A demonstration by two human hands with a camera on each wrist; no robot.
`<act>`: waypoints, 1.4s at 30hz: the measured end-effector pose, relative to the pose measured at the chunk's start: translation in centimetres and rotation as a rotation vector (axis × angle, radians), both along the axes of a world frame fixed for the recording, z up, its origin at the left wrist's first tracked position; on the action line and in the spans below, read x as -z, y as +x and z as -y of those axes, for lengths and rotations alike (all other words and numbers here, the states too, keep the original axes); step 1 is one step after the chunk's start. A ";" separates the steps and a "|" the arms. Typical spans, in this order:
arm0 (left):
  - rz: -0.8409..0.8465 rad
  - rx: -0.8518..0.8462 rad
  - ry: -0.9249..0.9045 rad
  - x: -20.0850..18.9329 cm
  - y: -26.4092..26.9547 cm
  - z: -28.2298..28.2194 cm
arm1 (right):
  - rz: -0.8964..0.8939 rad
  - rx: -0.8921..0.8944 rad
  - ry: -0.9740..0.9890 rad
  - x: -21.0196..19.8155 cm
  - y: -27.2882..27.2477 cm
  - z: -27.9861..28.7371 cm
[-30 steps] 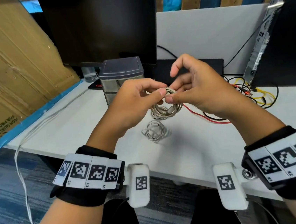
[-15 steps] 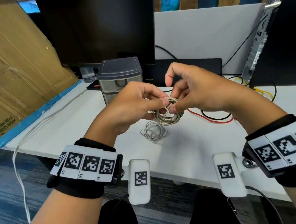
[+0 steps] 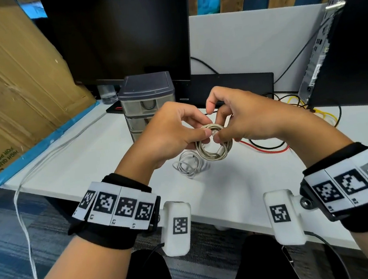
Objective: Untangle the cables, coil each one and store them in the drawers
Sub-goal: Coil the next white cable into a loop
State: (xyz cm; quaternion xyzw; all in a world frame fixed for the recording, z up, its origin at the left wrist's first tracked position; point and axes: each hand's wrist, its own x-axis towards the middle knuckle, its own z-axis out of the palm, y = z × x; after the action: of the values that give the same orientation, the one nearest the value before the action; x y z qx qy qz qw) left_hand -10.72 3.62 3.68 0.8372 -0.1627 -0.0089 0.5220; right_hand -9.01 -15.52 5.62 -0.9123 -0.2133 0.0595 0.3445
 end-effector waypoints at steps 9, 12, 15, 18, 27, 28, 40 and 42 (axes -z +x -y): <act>-0.030 0.011 -0.037 0.1 0.8 0.1 | -0.068 0.011 0.042 0.5 0.3 1.1; -0.063 0.021 -0.046 0.2 1.8 0.3 | -0.129 0.035 0.021 0.4 0.8 1.6; -0.121 0.016 -0.036 0.5 3.2 0.7 | -0.218 0.068 0.050 0.8 1.8 2.2; -0.183 0.002 -0.007 1.2 4.7 1.5 | -0.311 0.096 0.089 1.7 3.0 2.9; -0.096 0.091 0.644 3.7 8.0 4.1 | -0.515 0.116 -0.087 5.6 5.4 3.4; -0.095 0.112 0.691 4.0 8.2 4.3 | -0.525 0.120 -0.113 5.8 5.6 3.3; -0.001 0.161 0.874 5.2 8.8 4.3 | -0.518 0.187 -0.144 7.6 6.2 2.2; -0.006 0.169 0.875 5.1 8.7 4.1 | -0.479 0.200 -0.158 7.5 6.2 2.2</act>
State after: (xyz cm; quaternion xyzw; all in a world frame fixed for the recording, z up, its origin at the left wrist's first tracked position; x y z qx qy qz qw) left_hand -1.97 -0.53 -1.44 0.9631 -0.2100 -0.1218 0.1165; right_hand -2.80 -17.71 -1.87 -0.9127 -0.0293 0.2559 0.3171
